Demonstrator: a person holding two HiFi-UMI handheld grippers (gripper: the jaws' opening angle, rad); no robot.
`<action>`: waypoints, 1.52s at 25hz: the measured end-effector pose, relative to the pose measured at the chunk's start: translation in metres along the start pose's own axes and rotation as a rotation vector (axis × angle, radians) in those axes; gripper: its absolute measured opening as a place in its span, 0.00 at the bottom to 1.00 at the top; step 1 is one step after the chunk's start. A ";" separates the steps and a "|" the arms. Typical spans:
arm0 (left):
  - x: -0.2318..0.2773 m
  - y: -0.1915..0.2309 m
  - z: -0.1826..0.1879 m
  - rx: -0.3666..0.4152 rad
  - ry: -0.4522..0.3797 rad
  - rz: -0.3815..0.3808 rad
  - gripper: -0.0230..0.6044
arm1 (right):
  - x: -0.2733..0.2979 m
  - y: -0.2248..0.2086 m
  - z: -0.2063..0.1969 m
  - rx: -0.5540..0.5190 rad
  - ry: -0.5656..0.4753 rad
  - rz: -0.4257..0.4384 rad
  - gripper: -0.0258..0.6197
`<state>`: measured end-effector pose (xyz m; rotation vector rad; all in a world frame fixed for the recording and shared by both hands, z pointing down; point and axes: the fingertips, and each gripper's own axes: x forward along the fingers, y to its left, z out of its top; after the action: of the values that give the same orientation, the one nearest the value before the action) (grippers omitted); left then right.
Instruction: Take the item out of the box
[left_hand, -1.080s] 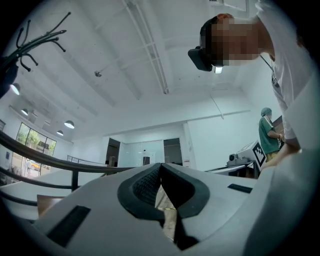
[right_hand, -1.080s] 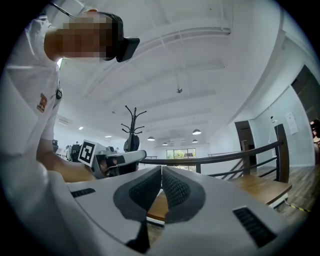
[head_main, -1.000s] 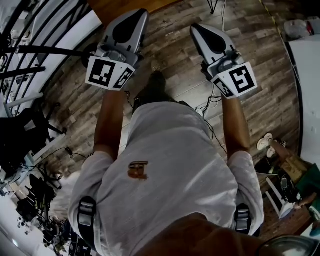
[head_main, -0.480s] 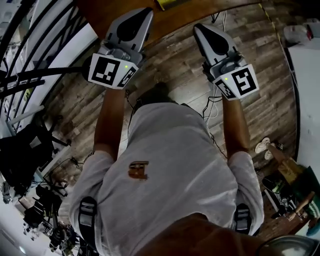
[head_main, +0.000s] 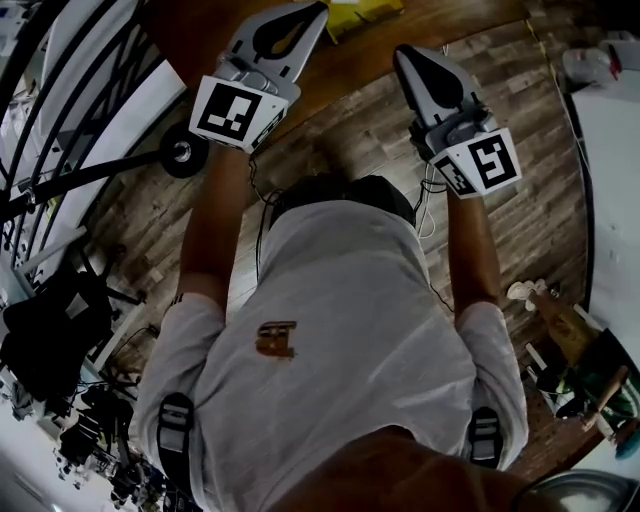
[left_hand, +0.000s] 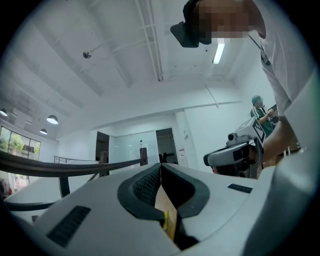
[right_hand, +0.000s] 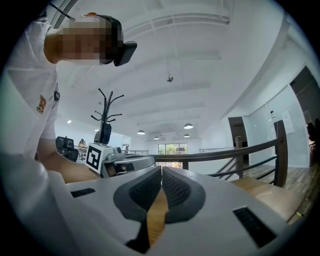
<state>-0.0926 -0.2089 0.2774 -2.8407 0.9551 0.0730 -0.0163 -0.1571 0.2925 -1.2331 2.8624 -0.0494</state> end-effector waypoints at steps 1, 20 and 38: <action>0.002 0.004 -0.003 -0.002 0.007 -0.003 0.07 | 0.004 -0.001 -0.002 0.002 0.005 -0.001 0.09; 0.111 0.042 -0.093 0.158 0.337 -0.143 0.07 | 0.043 -0.096 -0.022 0.037 0.032 0.019 0.09; 0.172 0.057 -0.229 0.388 0.799 -0.396 0.33 | 0.062 -0.163 -0.059 0.082 0.084 0.036 0.09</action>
<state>0.0098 -0.3910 0.4816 -2.6035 0.3890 -1.2093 0.0577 -0.3128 0.3569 -1.1932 2.9196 -0.2207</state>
